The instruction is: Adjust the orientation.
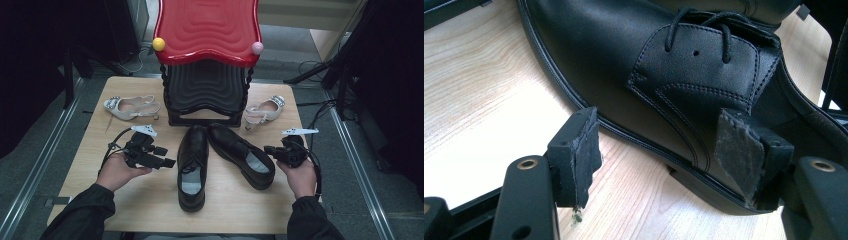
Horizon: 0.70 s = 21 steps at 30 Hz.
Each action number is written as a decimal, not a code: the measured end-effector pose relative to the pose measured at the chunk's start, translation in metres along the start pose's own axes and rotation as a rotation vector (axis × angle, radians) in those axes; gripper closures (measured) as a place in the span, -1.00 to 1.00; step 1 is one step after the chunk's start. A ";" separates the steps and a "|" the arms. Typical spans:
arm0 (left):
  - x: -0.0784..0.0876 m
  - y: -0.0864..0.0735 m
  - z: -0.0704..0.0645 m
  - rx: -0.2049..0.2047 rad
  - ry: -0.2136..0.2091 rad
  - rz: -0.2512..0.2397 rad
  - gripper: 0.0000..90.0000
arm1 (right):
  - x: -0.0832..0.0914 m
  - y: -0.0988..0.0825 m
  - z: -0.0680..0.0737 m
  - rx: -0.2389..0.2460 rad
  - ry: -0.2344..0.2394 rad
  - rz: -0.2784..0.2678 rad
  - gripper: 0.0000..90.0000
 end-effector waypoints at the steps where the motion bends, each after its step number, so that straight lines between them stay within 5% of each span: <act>1: 0.000 0.000 0.000 0.000 0.003 0.001 -0.23 | -0.001 0.000 0.001 0.008 -0.003 0.003 1.00; 21: 0.001 -0.003 -0.001 0.004 0.003 -0.003 -0.23 | -0.007 0.002 0.004 0.014 0.031 0.019 1.00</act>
Point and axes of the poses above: each handheld gripper's, and its own axes: x roughly backward along the jaws, y roughly out of its top, z roughly to its left, the point moved 1 cm from there along -x, roughly forward along the jaws, and after that the axes turned 12 degrees about z, right-handed, at the moved point
